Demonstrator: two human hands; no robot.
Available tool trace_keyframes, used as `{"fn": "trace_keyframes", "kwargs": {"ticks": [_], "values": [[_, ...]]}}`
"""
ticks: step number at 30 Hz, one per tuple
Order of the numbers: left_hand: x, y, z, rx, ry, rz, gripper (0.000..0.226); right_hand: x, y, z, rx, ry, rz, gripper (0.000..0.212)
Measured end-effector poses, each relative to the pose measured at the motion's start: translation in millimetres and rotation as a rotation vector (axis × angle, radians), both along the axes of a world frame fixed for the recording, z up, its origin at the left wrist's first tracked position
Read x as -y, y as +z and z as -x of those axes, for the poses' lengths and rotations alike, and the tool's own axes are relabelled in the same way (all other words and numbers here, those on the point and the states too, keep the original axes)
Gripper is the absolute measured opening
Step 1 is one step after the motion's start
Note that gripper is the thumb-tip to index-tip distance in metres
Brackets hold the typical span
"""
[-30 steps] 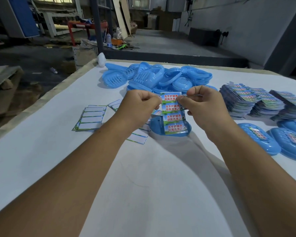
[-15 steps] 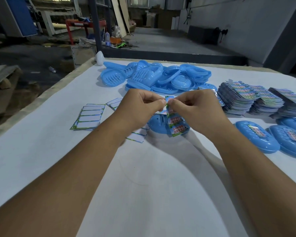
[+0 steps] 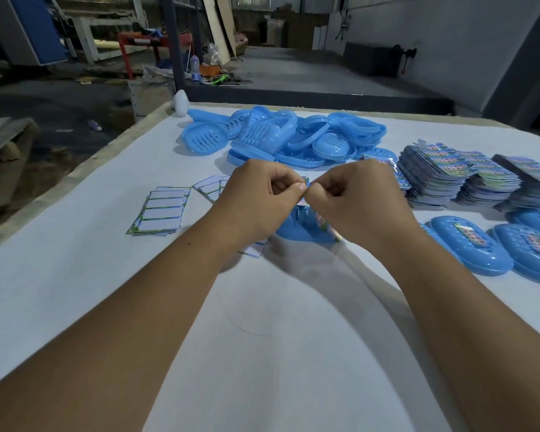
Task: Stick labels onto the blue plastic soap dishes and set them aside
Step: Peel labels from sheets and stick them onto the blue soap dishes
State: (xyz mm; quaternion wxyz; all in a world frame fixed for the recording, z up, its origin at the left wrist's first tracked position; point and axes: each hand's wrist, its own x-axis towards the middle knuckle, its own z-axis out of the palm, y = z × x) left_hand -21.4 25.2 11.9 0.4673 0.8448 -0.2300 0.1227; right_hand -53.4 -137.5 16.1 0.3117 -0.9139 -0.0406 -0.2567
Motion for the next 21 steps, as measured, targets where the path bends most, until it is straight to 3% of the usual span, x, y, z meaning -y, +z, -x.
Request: {"fn": "trace_keyframes", "kwargs": {"ticks": [8,21], "values": [[2.2,0.5,1.1,0.003,0.037,0.004,0.013,0.0,0.9,-0.5,-0.041,0.041,-0.06,0.024],[-0.6,2.1,-4.0,-0.065,0.062,0.067,0.017,2.2,5.2,-0.7,-0.123,0.143,-0.407,0.023]]}}
